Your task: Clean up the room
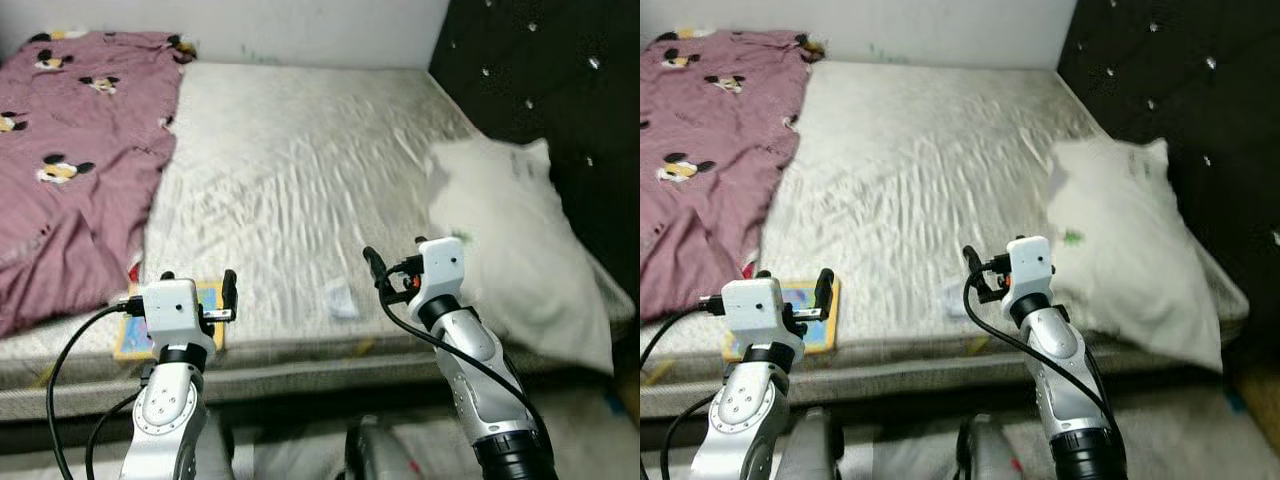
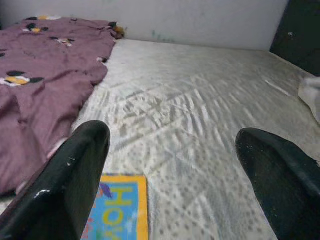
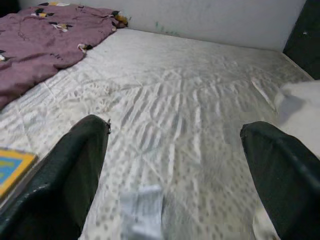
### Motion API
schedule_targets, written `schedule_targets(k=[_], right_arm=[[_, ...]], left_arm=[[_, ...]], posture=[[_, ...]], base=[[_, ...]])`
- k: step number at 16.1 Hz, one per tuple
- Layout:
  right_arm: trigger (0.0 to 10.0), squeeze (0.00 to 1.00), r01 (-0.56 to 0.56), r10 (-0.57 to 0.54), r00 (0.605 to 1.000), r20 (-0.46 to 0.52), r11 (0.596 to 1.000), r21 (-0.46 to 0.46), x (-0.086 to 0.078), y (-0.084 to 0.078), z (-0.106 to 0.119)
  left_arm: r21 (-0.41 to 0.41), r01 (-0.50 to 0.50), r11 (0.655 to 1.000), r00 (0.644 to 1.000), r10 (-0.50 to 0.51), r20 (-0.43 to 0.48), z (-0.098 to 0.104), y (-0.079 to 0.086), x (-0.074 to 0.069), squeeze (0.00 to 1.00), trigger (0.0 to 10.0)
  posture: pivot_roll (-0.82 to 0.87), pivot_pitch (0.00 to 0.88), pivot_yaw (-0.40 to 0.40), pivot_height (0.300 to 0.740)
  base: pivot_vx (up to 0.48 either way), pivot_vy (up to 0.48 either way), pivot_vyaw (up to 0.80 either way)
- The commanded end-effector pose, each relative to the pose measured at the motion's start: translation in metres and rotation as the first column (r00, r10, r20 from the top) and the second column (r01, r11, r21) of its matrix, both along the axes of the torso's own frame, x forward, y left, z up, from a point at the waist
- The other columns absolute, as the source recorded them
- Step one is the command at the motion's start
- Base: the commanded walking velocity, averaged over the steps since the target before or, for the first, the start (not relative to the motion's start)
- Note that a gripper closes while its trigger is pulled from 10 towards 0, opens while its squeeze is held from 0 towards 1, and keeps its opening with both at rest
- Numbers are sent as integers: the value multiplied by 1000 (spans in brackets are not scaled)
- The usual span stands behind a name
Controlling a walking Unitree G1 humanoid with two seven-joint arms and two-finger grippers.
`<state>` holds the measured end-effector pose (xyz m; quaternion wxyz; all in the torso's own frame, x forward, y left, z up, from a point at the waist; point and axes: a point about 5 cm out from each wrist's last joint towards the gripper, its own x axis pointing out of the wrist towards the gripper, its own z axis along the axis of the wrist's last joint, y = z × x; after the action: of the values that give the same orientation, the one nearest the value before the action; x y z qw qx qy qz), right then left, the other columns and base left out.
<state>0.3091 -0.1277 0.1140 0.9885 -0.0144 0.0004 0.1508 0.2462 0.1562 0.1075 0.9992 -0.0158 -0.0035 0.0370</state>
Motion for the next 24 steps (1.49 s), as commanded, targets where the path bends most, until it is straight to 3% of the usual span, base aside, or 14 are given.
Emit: schedule_targets(k=[1,17,24], right_arm=[[10000,0,7,-7,1000,-2,1000,-10,0,-3,0],[10000,0,-36,36,999,-11,999,-19,1,2,-1],[10000,0,-57,57,998,-18,998,-25,3,4,-1]], left_arm=[[5,13,1000,1000,-13,7,1,-4,1,0,10000],[-16,44,999,998,-44,40,5,-8,2,0,10000],[-22,39,999,998,-38,40,6,-8,5,0,10000]], posture=[[-8,97,-98,605],[-11,110,-103,600],[-14,118,-109,521]], base=[[0,0,0],[0,0,0],[0,0,0]])
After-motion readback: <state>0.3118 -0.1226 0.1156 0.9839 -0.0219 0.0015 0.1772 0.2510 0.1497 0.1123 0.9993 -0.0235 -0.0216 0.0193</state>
